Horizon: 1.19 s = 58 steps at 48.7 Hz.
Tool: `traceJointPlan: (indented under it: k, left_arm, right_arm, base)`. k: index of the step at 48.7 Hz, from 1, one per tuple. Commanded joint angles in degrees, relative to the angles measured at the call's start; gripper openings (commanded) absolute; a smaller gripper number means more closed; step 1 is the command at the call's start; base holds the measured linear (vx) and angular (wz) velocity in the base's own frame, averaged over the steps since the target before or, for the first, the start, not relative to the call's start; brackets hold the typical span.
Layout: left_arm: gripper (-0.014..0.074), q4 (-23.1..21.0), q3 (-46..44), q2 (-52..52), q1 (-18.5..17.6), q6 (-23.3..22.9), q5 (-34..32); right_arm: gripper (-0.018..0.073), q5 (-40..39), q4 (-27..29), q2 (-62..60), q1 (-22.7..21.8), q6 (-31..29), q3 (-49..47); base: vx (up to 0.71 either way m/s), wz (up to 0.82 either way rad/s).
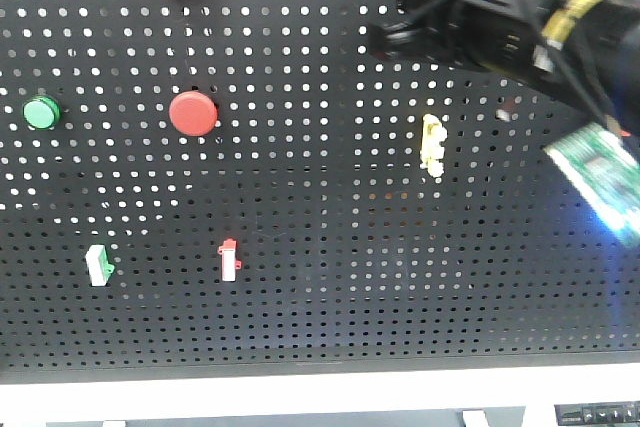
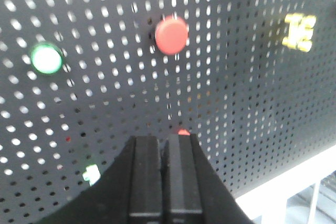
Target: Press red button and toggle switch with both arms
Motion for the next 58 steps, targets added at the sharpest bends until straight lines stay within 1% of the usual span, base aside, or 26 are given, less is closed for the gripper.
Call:
traceJointPlan:
  k: [1, 14, 29, 40, 47, 51, 55, 58]
  left_arm:
    - [0.0002, -0.31, -1.37, -0.28, -0.14, -0.59, -3.73]
    - [0.0002, -0.31, -1.37, -0.28, -0.14, -0.59, -3.61]
    - [0.0002, -0.31, -1.37, -0.28, -0.14, -0.59, -0.92]
    - [0.0002, -0.31, -1.37, -0.28, -0.14, -0.59, -0.86]
    - [0.0002, -0.31, -1.37, -0.28, -0.14, -0.59, -0.24]
    - [0.0002, -0.31, -1.37, -0.28, -0.14, -0.59, 0.56]
    - [0.0002, -0.31, -1.37, -0.28, -0.14, -0.59, 1.02]
    - [0.0002, -0.31, -1.37, -0.32, -0.14, -0.59, 0.96]
  right_arm:
    - [-0.0003, -2.93, -0.42, -1.16, -0.01, 0.08, -2.63]
    - [-0.0003, -2.80, -0.61, -1.10, -0.07, 0.03, -3.05]
    - [-0.0003, -2.47, -0.62, -1.10, -0.07, 0.08, -4.19]
    - [-0.0003, -2.02, -0.67, -1.03, -0.13, -0.12, -4.19]
    - [-0.0003, -1.46, -0.47, -1.03, -2.71, 1.04, -4.19]
    - [-0.0003, -0.77, -0.47, -1.41, -5.16, 2.86, -4.19]
    - [-0.0003, -0.56, -0.42, -1.92, -6.89, 3.33, -4.19]
    - [-0.0003, -0.51, -0.48, -2.16, -7.35, 3.27, -4.19]
  base:
    - [0.00, 0.00]
    - [0.00, 0.00]
    - [0.00, 0.00]
    - [0.00, 0.00]
    - [0.00, 0.00]
    - [0.00, 0.00]
    - [0.00, 0.00]
    - [0.00, 0.00]
